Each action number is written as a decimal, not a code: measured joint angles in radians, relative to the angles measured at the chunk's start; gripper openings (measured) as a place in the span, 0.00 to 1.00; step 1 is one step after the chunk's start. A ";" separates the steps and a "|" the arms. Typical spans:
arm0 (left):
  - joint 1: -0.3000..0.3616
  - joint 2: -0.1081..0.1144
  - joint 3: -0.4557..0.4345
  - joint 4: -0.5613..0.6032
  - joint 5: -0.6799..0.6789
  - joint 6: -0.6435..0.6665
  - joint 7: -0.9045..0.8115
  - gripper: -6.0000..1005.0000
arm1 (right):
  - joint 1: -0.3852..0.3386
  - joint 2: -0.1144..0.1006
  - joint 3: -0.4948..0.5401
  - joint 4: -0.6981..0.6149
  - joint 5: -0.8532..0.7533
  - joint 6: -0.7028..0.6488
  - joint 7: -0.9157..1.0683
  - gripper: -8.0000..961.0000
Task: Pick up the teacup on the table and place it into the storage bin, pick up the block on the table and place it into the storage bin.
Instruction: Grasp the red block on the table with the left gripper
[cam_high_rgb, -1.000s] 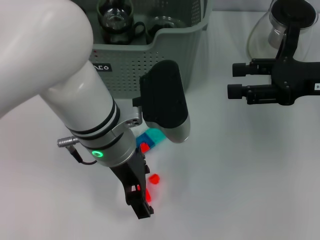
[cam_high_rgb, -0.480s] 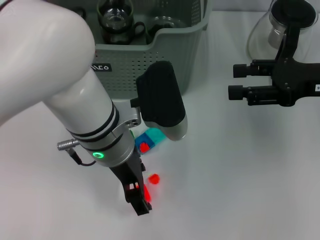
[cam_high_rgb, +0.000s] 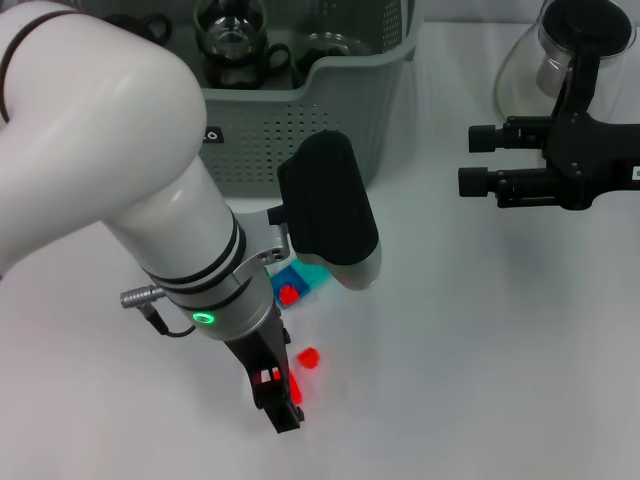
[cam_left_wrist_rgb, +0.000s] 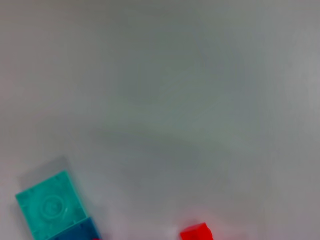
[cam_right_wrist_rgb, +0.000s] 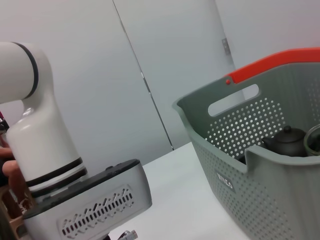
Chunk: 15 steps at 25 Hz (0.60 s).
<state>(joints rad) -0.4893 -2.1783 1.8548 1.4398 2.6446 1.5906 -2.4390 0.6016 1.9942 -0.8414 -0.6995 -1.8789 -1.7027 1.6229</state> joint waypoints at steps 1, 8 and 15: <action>0.000 0.000 0.001 0.001 0.000 0.000 -0.001 0.90 | 0.001 0.000 0.001 0.000 0.000 0.000 0.000 0.81; 0.004 0.000 0.007 0.002 0.008 -0.006 -0.005 0.90 | 0.003 -0.001 0.002 0.000 0.000 0.001 0.000 0.81; 0.005 0.000 0.021 -0.002 0.015 -0.006 -0.010 0.76 | 0.003 -0.002 0.012 0.000 0.000 0.002 -0.001 0.81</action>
<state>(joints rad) -0.4847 -2.1782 1.8759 1.4383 2.6597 1.5844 -2.4491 0.6043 1.9926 -0.8298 -0.6996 -1.8792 -1.7011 1.6222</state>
